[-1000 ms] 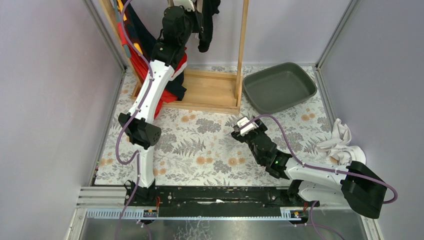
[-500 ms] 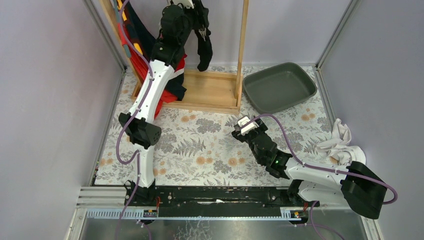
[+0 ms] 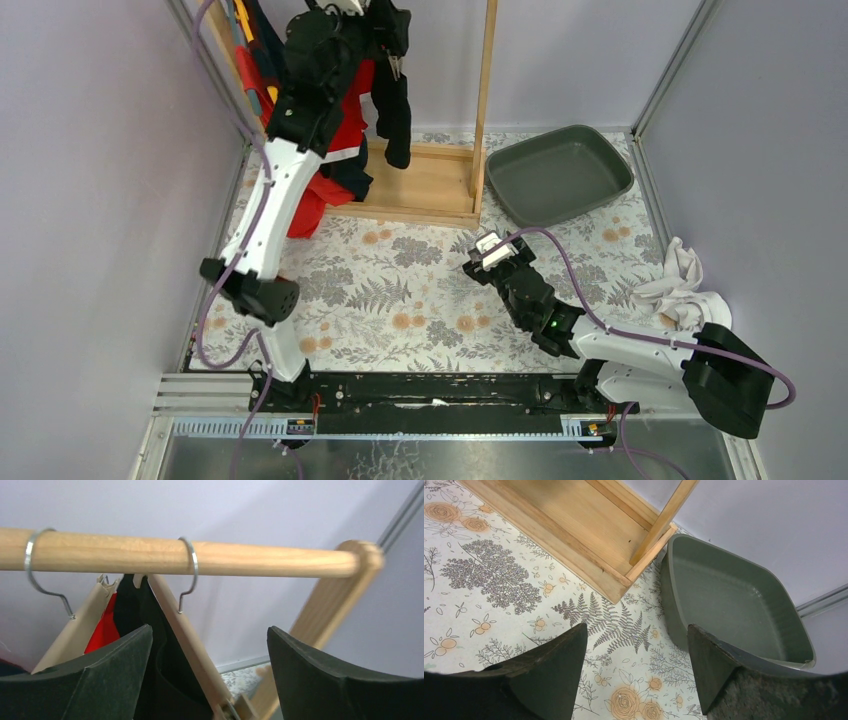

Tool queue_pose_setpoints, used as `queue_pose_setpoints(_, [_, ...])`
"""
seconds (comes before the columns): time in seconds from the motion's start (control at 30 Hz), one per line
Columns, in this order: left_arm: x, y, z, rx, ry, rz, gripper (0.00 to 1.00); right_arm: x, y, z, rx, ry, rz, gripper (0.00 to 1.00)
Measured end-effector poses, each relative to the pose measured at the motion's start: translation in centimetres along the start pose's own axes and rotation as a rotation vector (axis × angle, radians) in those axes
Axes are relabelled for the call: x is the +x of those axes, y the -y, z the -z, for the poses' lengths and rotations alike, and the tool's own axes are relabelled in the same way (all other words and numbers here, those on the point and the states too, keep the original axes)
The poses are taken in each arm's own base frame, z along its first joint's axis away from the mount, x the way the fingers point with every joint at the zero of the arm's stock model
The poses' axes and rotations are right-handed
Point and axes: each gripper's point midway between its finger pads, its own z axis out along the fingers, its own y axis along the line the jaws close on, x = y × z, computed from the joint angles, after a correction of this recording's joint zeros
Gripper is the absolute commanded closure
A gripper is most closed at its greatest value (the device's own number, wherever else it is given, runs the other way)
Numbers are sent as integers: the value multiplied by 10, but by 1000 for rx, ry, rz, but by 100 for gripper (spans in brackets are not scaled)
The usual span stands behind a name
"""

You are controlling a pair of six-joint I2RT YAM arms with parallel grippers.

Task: Clip the underwear to the hanger
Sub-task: Place the hanger at the clothesline, then reset both arms

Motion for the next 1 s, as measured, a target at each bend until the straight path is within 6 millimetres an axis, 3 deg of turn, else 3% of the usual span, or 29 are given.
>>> queue_pose_setpoints(0.1, [-27,18,29,31,33,9,12,-1,1,0,2,4,-8,19])
queue_pose_setpoints(0.17, [-42,31,46,59,53,19,1,-3,2,1,4,10,-17,16])
queue_pose_setpoints(0.23, [-48,44,65,88,56,33,0,-6,4,2,8,17,-33,3])
queue_pose_setpoints(0.3, [-45,56,82,116,42,51,0,-8,5,4,12,23,-61,1])
queue_pose_setpoints(0.37, [-35,66,98,142,13,66,0,-9,7,5,21,20,-86,1])
queue_pose_setpoints(0.6, [34,100,169,284,-110,115,0,-6,4,6,23,-26,-177,1])
queue_pose_setpoints(0.7, [45,112,195,349,-118,137,0,-2,0,6,16,-57,-219,1])
queue_pose_setpoints(0.87, [54,127,221,423,-112,172,0,8,-11,-1,27,-142,-287,1])
queue_pose_setpoints(1.0, [83,129,235,438,-154,181,0,30,-6,-2,117,-224,-336,1])
